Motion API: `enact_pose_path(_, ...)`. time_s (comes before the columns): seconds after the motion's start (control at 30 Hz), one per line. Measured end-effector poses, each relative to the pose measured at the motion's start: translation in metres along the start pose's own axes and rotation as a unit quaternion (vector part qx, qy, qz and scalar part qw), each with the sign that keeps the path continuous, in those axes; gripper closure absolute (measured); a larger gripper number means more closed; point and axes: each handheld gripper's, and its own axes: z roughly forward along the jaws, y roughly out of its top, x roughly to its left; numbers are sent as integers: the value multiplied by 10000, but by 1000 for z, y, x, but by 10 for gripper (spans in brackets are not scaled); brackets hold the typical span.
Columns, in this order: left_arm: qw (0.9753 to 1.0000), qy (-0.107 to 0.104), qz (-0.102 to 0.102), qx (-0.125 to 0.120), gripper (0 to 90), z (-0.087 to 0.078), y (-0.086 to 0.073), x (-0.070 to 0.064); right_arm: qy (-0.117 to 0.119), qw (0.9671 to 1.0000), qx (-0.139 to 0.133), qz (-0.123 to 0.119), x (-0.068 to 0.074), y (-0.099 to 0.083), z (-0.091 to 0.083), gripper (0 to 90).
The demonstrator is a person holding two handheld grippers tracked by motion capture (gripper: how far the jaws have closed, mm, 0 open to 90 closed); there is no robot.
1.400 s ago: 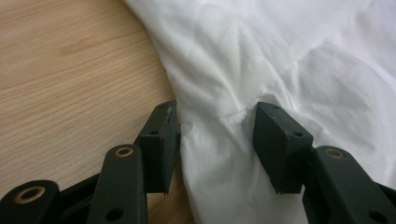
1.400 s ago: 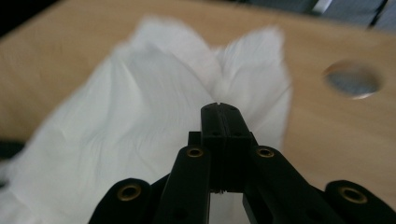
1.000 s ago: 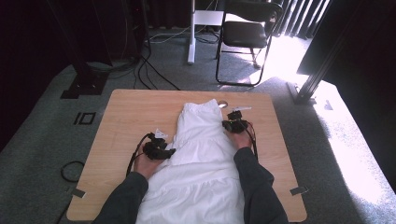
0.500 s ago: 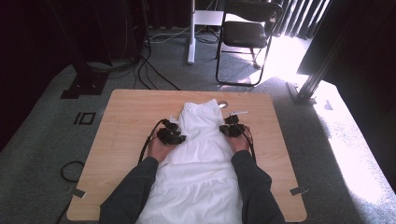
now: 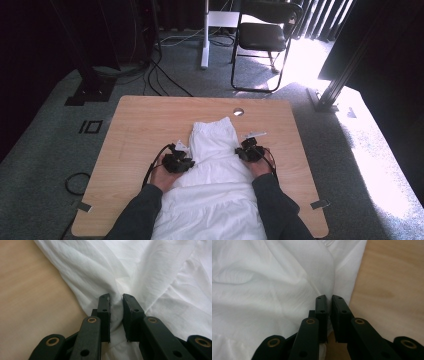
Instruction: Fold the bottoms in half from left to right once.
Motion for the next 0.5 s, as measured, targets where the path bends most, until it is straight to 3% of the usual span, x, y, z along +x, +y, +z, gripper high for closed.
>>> enact_pose_path(0.1, 9999, -54, 14, -121, 784, -6, -12, -8, 83, 9997, 143, -202, 10, -8, -9, 821)
enact_pose_path(0.2, 9997, -118, -101, -182, 779, -5, -13, -5, -28, 9993, 217, -300, 12, -5, -13, 697)
enact_pose_path(0.3, 9996, -110, -105, -228, 779, -4, -13, -5, -86, 9997, -229, -80, 8, 9, -21, 652)
enact_pose_path(0.37, 9996, -100, -93, -233, 778, -4, -12, -5, -29, 9981, -620, 2, 8, 24, -25, 655)
enact_pose_path(0.5, 9996, -93, -85, -253, 778, -4, -13, -5, 134, 9972, -717, 167, 12, 48, -16, 680)
